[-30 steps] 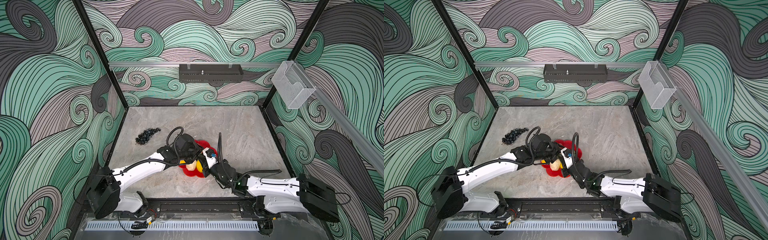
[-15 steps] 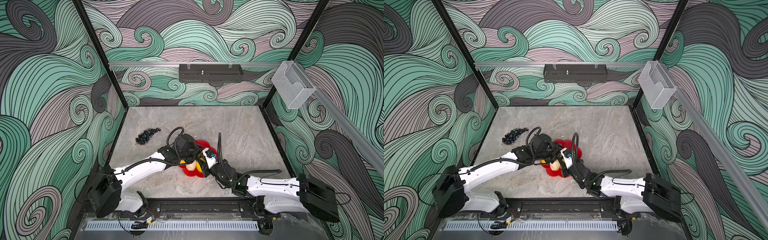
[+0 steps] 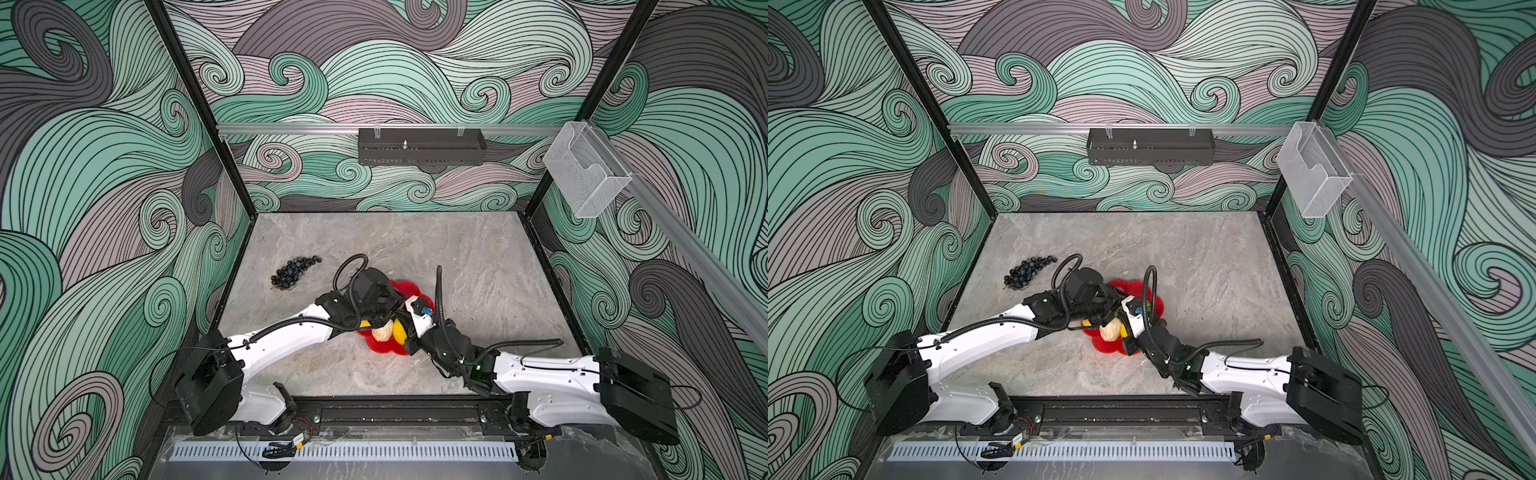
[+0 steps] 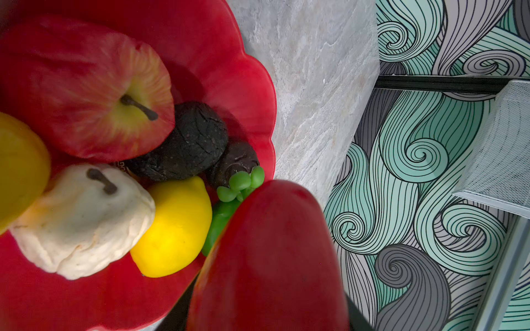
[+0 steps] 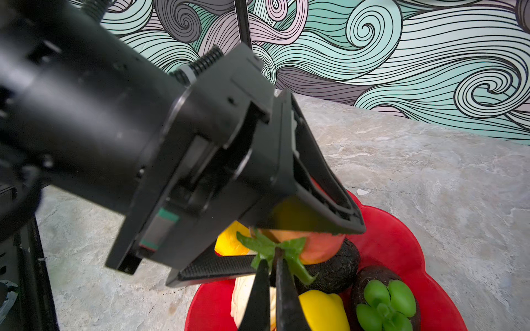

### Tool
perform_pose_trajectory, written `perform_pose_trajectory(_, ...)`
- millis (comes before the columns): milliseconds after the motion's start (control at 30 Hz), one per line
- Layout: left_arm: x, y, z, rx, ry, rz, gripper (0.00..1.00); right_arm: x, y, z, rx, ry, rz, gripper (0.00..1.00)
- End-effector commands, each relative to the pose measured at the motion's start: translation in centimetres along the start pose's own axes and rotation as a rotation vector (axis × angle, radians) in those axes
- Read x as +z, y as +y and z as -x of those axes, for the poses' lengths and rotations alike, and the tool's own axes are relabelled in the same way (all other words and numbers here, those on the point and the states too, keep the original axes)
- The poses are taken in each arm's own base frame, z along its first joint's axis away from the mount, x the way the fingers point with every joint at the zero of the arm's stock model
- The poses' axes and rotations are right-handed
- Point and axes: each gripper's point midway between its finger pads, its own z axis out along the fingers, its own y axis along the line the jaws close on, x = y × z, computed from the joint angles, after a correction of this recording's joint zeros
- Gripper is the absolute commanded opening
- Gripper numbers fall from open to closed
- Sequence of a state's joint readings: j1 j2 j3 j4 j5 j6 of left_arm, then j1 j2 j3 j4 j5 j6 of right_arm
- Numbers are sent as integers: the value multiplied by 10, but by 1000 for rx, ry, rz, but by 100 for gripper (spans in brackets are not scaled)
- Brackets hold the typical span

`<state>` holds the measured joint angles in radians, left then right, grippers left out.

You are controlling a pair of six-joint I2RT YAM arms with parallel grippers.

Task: Place and organize the fake fruits in the fruit bowl
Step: 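Close the right gripper on the strawberry held by the left gripper, then open the left gripper and withdraw it toward the tomatoes while the right holds the strawberry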

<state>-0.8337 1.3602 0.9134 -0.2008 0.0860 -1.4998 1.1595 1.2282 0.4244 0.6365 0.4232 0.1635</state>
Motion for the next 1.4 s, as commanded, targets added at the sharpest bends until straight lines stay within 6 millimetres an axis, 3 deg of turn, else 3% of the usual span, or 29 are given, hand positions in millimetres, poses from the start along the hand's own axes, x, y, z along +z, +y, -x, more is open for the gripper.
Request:
perform_pose_trajectory(0,3,8,-13,24,53,34,48,-1,-11,16,14,-39,-61,0)
perform_pose_trajectory(200,1,-1,-14,83,63,18,62,-6,-16,18,17,-34,-79,0)
perform_pose_trajectory(367,-9,-9,-11,181,46,4,89,-15,-26,20,21,-12,-118,0)
perform_pose_trajectory(467,-24,-13,-1,254,-7,-8,98,-23,-28,19,17,19,-114,0)
perform_pose_trajectory(667,-95,0,58,475,-361,34,99,-42,-22,7,-4,144,-40,0)
perform_pose_trajectory(833,-160,34,105,611,-646,155,99,-59,-16,-4,-64,274,24,0)
perform_pose_trajectory(933,-184,58,122,657,-760,236,99,-66,-7,-7,-102,332,72,0)
perform_pose_trajectory(1167,-209,100,141,705,-932,379,99,-69,11,-21,-247,480,134,0)
perform_pose_trajectory(1367,-202,119,146,735,-971,431,99,-62,21,-23,-316,546,145,0)
